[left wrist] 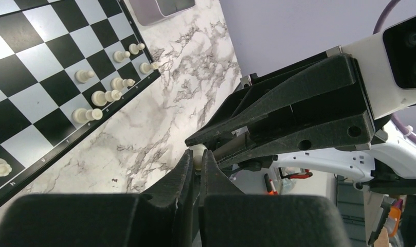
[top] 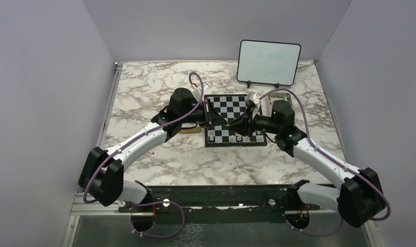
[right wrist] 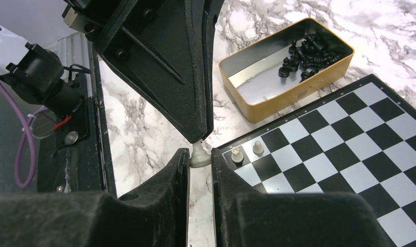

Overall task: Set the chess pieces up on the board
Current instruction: Place the chess piece on the chessboard.

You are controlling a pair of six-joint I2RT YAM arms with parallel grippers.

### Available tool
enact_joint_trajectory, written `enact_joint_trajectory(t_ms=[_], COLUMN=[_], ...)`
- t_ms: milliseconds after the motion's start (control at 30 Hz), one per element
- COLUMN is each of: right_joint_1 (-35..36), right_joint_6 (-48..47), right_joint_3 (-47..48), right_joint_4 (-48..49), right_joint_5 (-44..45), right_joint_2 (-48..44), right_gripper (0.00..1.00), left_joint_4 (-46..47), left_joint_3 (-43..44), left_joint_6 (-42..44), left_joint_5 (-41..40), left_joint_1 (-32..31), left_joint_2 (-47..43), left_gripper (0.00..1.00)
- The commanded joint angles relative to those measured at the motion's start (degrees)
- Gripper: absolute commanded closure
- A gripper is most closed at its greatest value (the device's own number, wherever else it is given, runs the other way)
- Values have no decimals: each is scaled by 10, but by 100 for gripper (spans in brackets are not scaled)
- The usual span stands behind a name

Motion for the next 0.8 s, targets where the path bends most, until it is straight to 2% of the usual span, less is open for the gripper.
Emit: enact_joint_trajectory(t_ms=[0,200,367,533,767], right_joint_1=[4,4,4,4,4], right_joint_6=[-2,-2,-4,22,76], right_joint_3=[7,-1,5,-2,-15], right_joint_4=[-16,-31,-91,-110,-146], right_joint_5=[26,37,69,93,142], right_joint_2=[9,-6,-10,-27,-91], right_gripper=[76,68,62,54,51], left_joint_4=[-27,-76,-117,-167,-227], left_joint_3=[22,46,64,90,130], left_joint_6=[34,79,121,180,229], left_joint_5=[-16,-58,-110,-195,-334], left_joint_1=[-4,-4,-8,-28,-78], left_joint_2=[2,3,5,12,44], left_gripper=[97,98,98,98,98])
